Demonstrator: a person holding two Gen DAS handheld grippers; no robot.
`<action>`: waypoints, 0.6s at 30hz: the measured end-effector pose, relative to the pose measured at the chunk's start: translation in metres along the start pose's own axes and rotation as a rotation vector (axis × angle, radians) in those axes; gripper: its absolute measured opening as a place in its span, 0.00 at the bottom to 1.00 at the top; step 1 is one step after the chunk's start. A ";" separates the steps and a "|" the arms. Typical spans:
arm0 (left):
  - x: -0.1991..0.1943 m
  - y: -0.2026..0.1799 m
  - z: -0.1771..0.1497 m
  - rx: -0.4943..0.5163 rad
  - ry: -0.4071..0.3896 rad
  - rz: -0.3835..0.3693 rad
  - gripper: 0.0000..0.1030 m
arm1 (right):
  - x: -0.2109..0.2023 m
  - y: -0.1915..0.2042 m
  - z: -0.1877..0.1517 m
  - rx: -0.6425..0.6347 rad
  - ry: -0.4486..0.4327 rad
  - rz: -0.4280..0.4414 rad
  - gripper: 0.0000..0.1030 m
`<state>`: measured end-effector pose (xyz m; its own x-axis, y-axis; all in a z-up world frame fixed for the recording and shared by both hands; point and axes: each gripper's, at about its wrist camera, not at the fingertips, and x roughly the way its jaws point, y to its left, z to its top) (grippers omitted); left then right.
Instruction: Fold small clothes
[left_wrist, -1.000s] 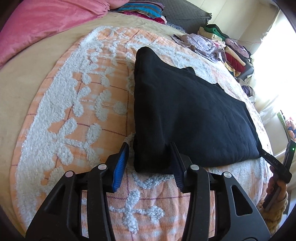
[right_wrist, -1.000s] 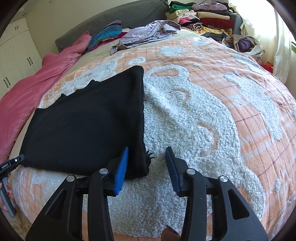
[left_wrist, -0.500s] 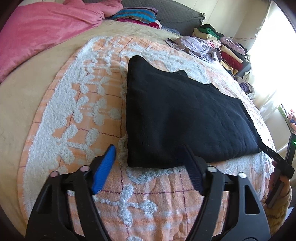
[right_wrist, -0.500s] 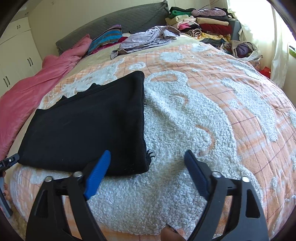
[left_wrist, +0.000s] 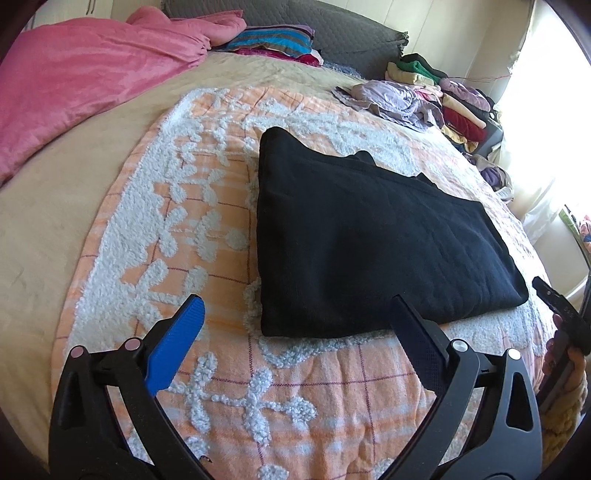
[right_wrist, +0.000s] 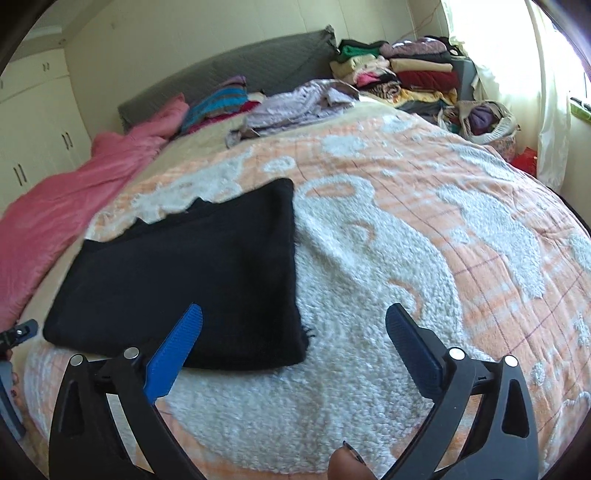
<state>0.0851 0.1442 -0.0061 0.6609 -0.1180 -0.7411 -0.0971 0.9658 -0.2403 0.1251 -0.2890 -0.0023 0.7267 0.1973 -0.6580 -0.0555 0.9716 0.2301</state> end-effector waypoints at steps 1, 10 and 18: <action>0.000 0.000 0.000 0.001 0.000 0.003 0.91 | -0.002 0.001 0.000 0.002 -0.010 0.007 0.96; -0.002 0.000 0.000 0.001 0.000 0.007 0.91 | -0.004 0.010 -0.005 -0.014 -0.009 0.016 0.96; -0.006 -0.003 -0.006 0.007 0.001 0.002 0.91 | -0.013 0.028 -0.015 -0.030 -0.017 0.045 0.96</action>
<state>0.0771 0.1411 -0.0044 0.6599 -0.1159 -0.7424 -0.0936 0.9676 -0.2343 0.1039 -0.2618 0.0018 0.7346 0.2393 -0.6349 -0.1087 0.9652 0.2380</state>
